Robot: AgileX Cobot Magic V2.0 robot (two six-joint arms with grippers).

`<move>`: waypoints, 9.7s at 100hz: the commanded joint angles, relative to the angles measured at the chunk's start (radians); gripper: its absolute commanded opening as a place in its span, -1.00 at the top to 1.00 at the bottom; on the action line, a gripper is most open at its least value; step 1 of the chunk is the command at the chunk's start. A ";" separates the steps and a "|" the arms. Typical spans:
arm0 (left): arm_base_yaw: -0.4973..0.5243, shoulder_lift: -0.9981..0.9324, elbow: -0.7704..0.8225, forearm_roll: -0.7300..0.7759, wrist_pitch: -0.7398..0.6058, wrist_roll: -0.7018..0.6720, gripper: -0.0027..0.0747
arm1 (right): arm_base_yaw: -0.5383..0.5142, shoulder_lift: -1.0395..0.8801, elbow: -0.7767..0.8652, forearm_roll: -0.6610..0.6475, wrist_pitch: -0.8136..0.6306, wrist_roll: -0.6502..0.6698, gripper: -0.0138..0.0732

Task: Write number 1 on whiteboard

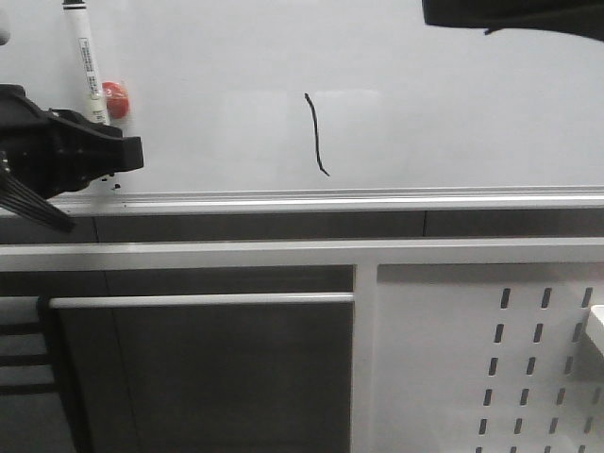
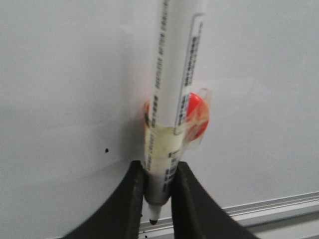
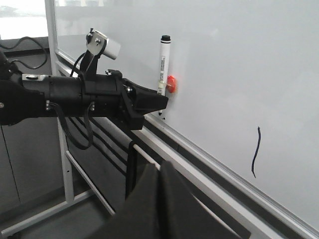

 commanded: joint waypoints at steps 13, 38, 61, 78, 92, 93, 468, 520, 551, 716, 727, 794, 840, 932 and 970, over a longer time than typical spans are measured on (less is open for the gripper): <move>-0.005 -0.027 -0.023 -0.003 -0.096 -0.001 0.99 | -0.004 -0.012 -0.025 -0.019 -0.061 -0.005 0.80; -0.005 -0.027 -0.023 0.007 -0.108 -0.001 0.99 | -0.004 -0.012 -0.025 -0.019 -0.062 -0.005 0.80; -0.005 -0.027 -0.023 0.008 -0.109 -0.001 0.99 | -0.004 -0.012 -0.025 -0.019 -0.069 -0.005 0.80; -0.005 -0.027 -0.023 0.015 -0.109 -0.001 0.99 | -0.004 -0.012 -0.025 -0.019 -0.071 -0.005 0.80; -0.005 -0.027 -0.023 0.017 -0.109 -0.001 0.99 | -0.004 -0.012 -0.025 -0.019 -0.073 -0.005 0.80; -0.005 -0.027 -0.023 0.017 -0.109 -0.001 0.99 | -0.004 -0.012 -0.025 -0.019 -0.073 -0.005 0.80; -0.005 -0.057 0.294 0.006 -0.346 -0.009 0.12 | -0.004 -0.012 -0.025 -0.017 -0.049 -0.005 0.80; -0.005 -0.371 0.461 0.192 -0.346 -0.009 0.99 | -0.004 -0.012 -0.025 -0.007 -0.033 -0.005 0.80; -0.005 -0.582 0.496 0.228 -0.340 -0.009 0.99 | -0.004 -0.014 -0.025 -0.007 -0.029 -0.005 0.80; -0.005 -1.577 0.140 0.130 1.193 0.036 0.99 | -0.004 -0.488 0.006 0.096 0.130 -0.406 0.79; -0.005 -1.637 0.140 0.149 1.269 0.036 0.99 | -0.004 -0.488 0.022 0.132 0.134 -0.406 0.80; -0.005 -1.714 0.214 0.064 1.340 0.031 0.99 | -0.004 -0.488 0.051 0.196 0.176 -0.406 0.80; -0.005 -1.714 0.214 0.057 1.340 0.031 0.99 | -0.004 -0.488 0.051 0.196 0.176 -0.406 0.80; -0.005 -1.714 0.214 0.057 1.340 0.031 0.99 | -0.004 -0.488 0.051 0.219 0.166 -0.406 0.80; -0.005 -1.714 0.214 0.057 1.340 0.031 0.99 | -0.004 -0.488 0.053 -0.390 0.199 0.164 0.80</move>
